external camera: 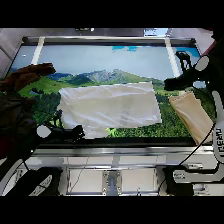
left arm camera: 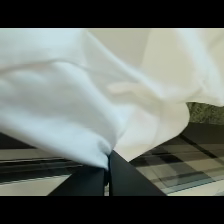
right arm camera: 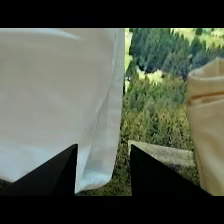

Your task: Fold the shirts.

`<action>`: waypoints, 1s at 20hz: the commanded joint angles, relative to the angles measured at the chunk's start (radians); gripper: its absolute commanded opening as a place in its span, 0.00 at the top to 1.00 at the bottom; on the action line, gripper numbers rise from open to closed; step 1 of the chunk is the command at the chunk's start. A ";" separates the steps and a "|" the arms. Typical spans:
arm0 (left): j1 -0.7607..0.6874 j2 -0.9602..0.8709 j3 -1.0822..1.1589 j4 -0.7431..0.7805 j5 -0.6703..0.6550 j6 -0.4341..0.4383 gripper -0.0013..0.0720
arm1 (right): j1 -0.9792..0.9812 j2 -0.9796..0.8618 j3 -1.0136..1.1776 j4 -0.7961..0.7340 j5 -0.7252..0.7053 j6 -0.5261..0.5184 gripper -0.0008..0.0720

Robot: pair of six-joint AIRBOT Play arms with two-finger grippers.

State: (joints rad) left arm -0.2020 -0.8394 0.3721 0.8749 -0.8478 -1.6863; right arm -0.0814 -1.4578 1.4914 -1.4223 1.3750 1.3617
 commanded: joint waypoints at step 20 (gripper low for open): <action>-0.004 0.066 0.044 0.069 -0.058 0.006 0.96 | -0.092 0.001 -0.547 0.234 -0.329 0.012 0.49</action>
State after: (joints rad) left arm -0.2050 -0.7742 0.4152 0.9417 -0.9077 -1.6802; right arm -0.1726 -1.4570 0.9520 -1.1915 1.1652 1.3544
